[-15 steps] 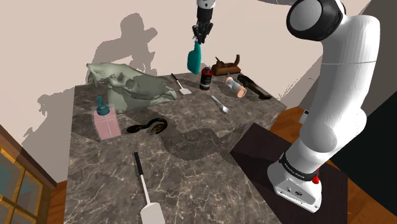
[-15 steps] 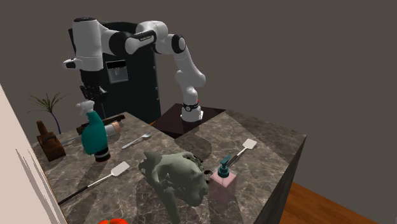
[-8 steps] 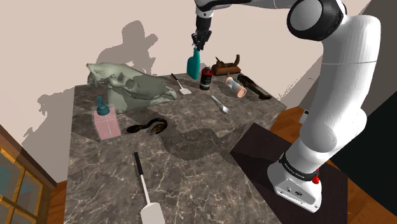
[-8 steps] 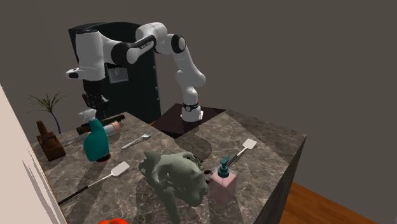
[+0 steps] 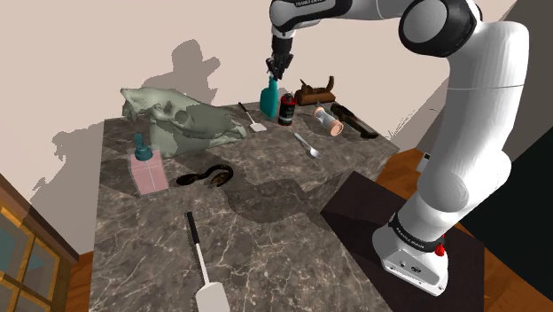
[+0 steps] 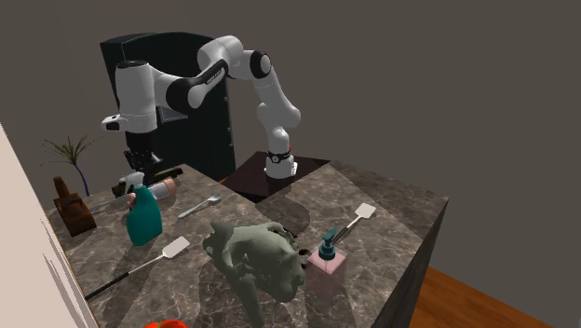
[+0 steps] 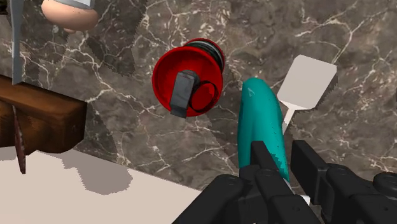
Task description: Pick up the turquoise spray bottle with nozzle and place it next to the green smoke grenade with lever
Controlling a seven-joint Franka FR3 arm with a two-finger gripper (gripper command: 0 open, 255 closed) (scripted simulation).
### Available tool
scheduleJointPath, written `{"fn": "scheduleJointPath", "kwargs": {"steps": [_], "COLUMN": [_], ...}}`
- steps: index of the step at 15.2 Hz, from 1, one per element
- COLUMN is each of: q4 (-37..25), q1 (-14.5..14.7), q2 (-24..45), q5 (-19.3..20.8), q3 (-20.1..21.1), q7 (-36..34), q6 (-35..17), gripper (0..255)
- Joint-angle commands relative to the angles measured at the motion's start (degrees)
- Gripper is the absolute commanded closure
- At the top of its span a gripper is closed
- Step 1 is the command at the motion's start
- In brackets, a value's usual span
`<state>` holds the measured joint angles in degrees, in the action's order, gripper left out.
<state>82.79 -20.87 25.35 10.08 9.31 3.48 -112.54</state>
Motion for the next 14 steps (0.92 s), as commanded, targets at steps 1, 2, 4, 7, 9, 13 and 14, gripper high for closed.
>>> {"fn": "scheduleJointPath", "kwargs": {"steps": [1, 2, 4, 7, 9, 13, 14], "q4": [0.9, 1.5, 2.0, 2.0, 2.0, 2.0, 2.0], "q1": [0.0, 0.0, 0.0, 0.0, 0.0, 0.0, 0.0], "q2": [0.4, 0.6, 0.7, 0.7, 0.7, 0.7, 0.7], "q5": [0.1, 0.2, 0.3, 0.3, 0.3, 0.3, 0.3], "q3": [0.0, -0.1, -0.1, -0.1, -0.1, -0.1, -0.1], "q7": [-0.2, -0.3, -0.4, -0.4, -0.4, -0.4, -0.4], "q6": [-1.3, -2.0, -2.8, -2.8, -2.8, -2.8, -2.8], "gripper": [255, 255, 255, 255, 255, 0, 0]}}
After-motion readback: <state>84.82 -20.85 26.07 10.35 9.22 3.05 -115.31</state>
